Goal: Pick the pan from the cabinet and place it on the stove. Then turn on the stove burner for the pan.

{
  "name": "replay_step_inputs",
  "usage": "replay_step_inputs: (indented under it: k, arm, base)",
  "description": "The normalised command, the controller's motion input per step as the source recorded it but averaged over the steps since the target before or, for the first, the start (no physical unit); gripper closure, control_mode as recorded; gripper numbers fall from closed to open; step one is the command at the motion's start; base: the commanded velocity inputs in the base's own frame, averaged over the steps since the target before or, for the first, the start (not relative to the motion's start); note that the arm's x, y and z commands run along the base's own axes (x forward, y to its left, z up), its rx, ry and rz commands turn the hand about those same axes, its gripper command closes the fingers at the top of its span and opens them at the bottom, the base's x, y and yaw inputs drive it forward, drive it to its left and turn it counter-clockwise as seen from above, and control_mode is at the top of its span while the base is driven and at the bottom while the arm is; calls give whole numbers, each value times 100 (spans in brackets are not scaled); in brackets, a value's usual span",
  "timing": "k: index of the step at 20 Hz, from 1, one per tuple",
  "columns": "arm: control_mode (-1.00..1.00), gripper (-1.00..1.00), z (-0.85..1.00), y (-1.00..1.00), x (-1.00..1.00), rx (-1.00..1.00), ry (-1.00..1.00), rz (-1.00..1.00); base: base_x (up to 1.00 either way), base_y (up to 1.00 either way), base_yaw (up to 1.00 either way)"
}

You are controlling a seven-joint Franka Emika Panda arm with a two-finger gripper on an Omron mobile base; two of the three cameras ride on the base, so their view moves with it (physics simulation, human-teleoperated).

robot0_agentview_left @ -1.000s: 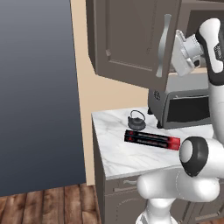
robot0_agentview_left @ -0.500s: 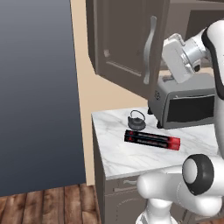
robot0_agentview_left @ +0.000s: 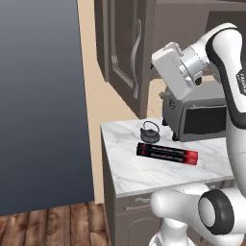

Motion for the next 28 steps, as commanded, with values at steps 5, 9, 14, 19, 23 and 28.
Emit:
replay_step_inputs:
  k: [5,9,14,19,23,28]
  arm:
    - [-100,-100,0,68,-28,-8,-1,2]
    - [-100,-100,0,20,-9,-5,0,1]
    - [-100,-100,0,-14,0,0,-6,0]
    - [-100,-100,0,-46,0,0,-13,-5]
    - [-100,-100,1,-47,4,0,-11,-12]
    - [-100,-100,0,-38,14,0,-9,-21]
  base:
    - [0,0,0]
    - [0,0,0]
    - [0,0,0]
    - [0,0,0]
    - [0,0,0]
    - [0,0,0]
